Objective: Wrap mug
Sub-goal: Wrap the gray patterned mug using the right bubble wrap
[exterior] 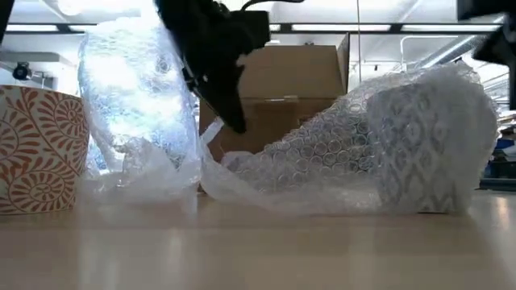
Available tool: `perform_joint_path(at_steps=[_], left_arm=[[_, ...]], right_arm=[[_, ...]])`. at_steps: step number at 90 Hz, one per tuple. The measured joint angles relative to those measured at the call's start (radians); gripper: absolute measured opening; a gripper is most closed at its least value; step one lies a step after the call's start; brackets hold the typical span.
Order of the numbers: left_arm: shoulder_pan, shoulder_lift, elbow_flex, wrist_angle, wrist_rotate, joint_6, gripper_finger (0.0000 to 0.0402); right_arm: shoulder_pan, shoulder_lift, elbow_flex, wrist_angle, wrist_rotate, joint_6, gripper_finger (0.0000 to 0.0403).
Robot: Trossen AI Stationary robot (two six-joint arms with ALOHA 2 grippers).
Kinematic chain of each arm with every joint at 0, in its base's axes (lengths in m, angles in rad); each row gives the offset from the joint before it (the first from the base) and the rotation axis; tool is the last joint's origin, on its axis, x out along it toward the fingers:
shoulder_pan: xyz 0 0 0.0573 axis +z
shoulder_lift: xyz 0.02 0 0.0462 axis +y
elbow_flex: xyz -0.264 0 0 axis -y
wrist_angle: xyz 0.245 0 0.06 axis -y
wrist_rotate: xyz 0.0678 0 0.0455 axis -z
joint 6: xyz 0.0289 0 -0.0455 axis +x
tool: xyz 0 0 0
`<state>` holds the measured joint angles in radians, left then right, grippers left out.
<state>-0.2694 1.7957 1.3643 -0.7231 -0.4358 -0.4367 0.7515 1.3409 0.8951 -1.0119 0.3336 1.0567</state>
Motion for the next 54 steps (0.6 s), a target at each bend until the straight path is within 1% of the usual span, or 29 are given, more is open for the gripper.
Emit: perform_joint_path(at_steps=[5,9,18,33,49,54], left_arm=[[0.008,-0.012,0.001,-0.042,0.006,-0.007,0.002],[0.022,-0.013,0.001,-0.092,0.032,-0.017,0.002],[0.073,-0.009,0.0,-0.249,0.088,-0.034,0.002],[0.139,-0.009,-0.008,-0.403,0.108,-0.054,0.002],[0.186,-0.012,-0.016,-0.549,0.119,-0.08,0.002],[0.202,-0.013,-0.026,-0.571,0.132,-0.099,0.002]], right_arm=[[0.005,0.0,-0.021,0.031,0.009,0.018,0.0007],[0.006,0.001,-0.035,0.048,0.017,0.022,0.0007],[0.005,0.003,-0.052,0.121,0.069,0.006,0.0007],[0.005,0.004,-0.054,0.193,0.144,-0.061,0.0007],[0.005,0.004,-0.054,0.199,0.18,-0.062,0.0007],[0.006,0.004,-0.054,0.206,0.198,-0.062,0.0007]])
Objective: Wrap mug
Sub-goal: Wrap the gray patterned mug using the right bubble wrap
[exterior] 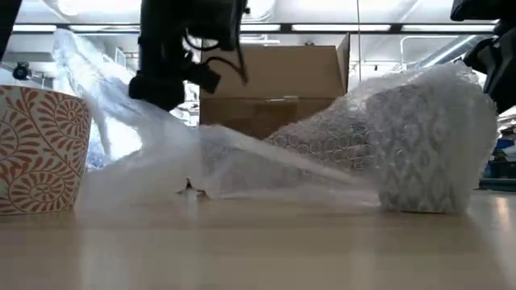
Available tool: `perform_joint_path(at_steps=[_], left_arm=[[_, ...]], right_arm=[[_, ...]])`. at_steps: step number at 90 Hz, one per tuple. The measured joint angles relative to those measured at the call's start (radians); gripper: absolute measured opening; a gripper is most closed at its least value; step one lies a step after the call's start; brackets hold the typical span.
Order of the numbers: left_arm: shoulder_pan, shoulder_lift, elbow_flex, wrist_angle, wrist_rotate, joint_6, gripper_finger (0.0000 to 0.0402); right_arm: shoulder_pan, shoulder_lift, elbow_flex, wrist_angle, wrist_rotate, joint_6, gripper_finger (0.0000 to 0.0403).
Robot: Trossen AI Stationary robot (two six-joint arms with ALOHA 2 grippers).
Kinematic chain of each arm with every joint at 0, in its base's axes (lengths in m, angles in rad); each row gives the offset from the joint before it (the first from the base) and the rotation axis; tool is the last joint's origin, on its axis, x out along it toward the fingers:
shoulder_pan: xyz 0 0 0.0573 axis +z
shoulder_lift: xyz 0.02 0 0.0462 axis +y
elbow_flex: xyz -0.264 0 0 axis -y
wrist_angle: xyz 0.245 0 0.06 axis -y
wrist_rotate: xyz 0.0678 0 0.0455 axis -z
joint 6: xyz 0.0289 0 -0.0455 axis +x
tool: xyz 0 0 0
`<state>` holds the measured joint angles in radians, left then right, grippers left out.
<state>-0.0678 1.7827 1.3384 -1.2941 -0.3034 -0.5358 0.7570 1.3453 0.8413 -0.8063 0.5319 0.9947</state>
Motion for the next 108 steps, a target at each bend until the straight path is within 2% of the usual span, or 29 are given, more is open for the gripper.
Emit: perform_joint_path(at_steps=[10,28,39,46,62,78,87,92,97,108], left_arm=[[0.015,-0.01,-0.016,0.016,-0.002,-0.009,0.002],[0.0,-0.074,-0.016,0.355,0.03,0.061,0.002],[-0.001,-0.106,-0.018,0.536,0.086,0.064,0.0021],[-0.001,-0.108,-0.025,0.591,0.105,0.064,0.0029],[0.003,-0.042,-0.041,0.632,0.1,0.046,0.0097],[0.007,0.055,-0.042,0.643,-0.004,-0.025,0.0181],[0.005,0.096,-0.043,0.657,-0.023,-0.044,0.0203],[0.005,0.106,-0.043,0.669,-0.024,-0.043,0.0196],[0.004,0.107,-0.043,0.679,-0.025,-0.039,0.0169],[0.001,0.092,-0.043,0.713,-0.003,-0.027,0.0053]], right_arm=[[0.0,0.0,0.0,0.013,0.031,0.0,0.0007],[0.0,0.0,-0.001,0.022,0.124,0.0,0.0007],[0.0,0.0,-0.01,0.039,0.126,0.0,0.0007],[0.0,0.0,-0.023,0.05,0.126,0.0,0.0007],[0.0,0.0,-0.06,0.115,0.126,-0.001,0.0007],[0.0,0.0,-0.068,0.127,0.126,-0.005,0.0007],[0.0,0.0,-0.068,0.144,0.126,-0.02,0.0007],[0.0,0.0,-0.068,0.145,0.126,-0.027,0.0007],[0.0,0.0,-0.068,0.15,0.126,-0.029,0.0007],[0.0,0.0,-0.068,0.156,0.126,-0.03,0.0007]])
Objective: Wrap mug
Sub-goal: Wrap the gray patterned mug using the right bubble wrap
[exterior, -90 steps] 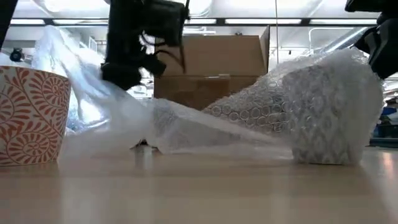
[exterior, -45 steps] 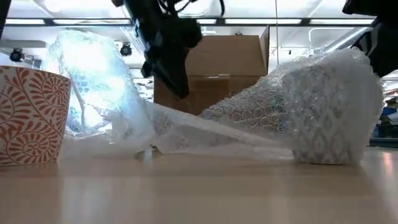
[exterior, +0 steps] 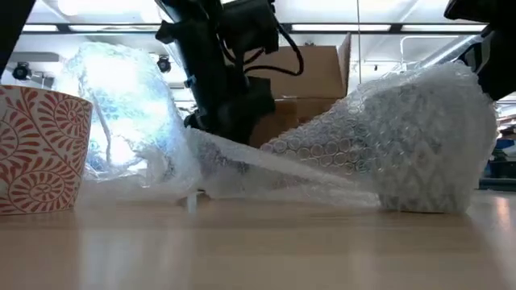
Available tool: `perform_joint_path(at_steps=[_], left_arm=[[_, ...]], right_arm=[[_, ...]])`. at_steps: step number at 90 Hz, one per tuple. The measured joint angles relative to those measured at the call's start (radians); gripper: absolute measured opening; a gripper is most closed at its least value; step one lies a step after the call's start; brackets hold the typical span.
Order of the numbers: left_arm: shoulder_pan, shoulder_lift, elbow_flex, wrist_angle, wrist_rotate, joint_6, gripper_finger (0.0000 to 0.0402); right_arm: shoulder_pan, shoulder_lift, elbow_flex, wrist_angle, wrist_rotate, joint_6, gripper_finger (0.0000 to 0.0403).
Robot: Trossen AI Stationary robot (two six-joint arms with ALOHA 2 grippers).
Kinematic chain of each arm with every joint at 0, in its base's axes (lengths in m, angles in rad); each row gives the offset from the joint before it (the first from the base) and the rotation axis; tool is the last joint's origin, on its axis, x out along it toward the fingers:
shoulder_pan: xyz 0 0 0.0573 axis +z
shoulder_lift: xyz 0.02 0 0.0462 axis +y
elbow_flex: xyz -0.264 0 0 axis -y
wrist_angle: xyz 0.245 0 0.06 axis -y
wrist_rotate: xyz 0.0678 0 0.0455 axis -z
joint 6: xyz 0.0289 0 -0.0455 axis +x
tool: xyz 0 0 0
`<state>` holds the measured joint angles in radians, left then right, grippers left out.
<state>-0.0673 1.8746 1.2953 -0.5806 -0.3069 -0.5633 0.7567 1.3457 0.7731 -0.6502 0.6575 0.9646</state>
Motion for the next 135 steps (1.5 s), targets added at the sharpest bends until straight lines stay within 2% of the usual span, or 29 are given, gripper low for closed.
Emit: perform_joint_path(at_steps=[6,42,49,61,67,93,112,125,135], left_arm=[[-0.008,-0.015,0.0,0.043,0.011,0.005,0.0016],[-0.106,-0.157,0.0,0.385,0.047,0.08,0.0001],[-0.124,-0.158,0.0,0.489,0.095,0.115,0.0002],[-0.134,-0.125,0.004,0.638,0.264,0.159,0.0001],[-0.138,-0.089,0.003,0.698,0.3,0.15,0.0001],[-0.142,0.074,0.002,0.826,0.347,0.106,0.0],[-0.143,0.134,0.02,0.838,0.355,0.107,0.0],[-0.142,0.132,0.021,0.836,0.354,0.127,0.0],[-0.142,0.125,0.02,0.832,0.351,0.135,0.0]], right_arm=[[0.0,0.0,0.0,0.008,0.0,0.0,0.0007],[0.0,0.0,-0.002,0.017,0.0,-0.012,0.0007],[-0.002,0.0,-0.002,0.034,0.0,-0.032,0.0007],[-0.002,0.0,-0.002,0.061,0.0,-0.064,0.0007],[-0.002,0.0,-0.002,0.067,0.003,-0.069,0.0007],[-0.013,0.0,-0.002,0.067,0.021,-0.08,0.0007],[-0.012,-0.064,0.125,-0.001,-0.132,-0.167,0.0007],[-0.041,-0.08,0.228,0.003,-0.106,-0.3,0.0007],[-0.103,-0.039,0.239,0.005,-0.177,-0.333,0.0007]])
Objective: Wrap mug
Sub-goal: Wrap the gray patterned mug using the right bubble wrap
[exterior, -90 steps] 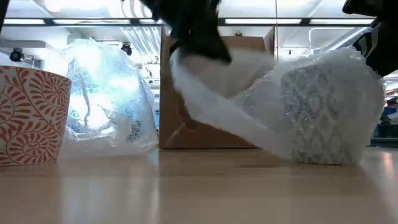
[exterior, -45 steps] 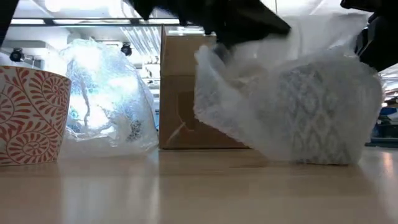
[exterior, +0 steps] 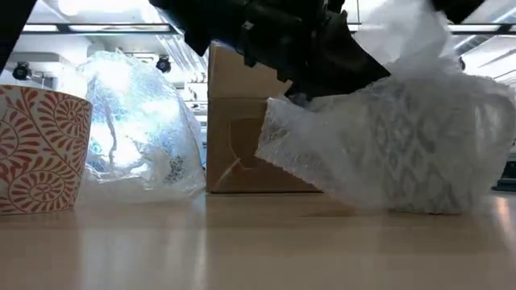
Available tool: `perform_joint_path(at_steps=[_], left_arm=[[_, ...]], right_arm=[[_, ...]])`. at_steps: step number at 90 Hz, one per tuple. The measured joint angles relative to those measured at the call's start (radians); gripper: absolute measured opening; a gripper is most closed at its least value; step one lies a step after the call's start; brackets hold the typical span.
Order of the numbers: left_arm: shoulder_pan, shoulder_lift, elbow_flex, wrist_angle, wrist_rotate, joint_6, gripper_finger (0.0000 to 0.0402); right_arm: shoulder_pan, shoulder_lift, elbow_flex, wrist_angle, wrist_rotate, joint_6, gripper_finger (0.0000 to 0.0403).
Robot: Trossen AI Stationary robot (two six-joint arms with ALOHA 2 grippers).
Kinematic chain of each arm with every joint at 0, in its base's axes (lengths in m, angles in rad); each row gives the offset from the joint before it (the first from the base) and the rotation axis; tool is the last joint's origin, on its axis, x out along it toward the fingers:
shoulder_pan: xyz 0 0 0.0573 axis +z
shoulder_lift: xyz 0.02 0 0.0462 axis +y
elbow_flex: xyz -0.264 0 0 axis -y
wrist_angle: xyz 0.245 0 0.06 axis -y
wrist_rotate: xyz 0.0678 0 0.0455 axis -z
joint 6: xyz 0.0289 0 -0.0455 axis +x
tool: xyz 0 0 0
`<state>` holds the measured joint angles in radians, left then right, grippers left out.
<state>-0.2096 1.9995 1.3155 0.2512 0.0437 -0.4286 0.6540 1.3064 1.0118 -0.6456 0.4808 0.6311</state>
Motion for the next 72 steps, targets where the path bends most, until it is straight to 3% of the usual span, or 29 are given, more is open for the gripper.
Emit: perform_joint_path(at_steps=[27,43,58,72], left_arm=[[-0.001,-0.001,-0.001,0.004,0.0,-0.006,0.0],[-0.002,-0.023,-0.004,0.004,0.005,0.003,0.0011],[-0.001,-0.081,-0.001,-0.011,0.011,0.058,0.0058],[0.001,-0.183,-0.002,-0.21,0.032,0.108,0.0116]], right_arm=[[-0.093,0.239,-0.019,0.062,-0.145,-0.083,0.0007],[-0.11,0.311,-0.003,0.071,-0.177,-0.094,0.0007],[-0.11,0.291,0.007,0.056,-0.198,-0.118,0.0007],[-0.11,0.262,0.009,0.052,-0.202,-0.118,0.0007]])
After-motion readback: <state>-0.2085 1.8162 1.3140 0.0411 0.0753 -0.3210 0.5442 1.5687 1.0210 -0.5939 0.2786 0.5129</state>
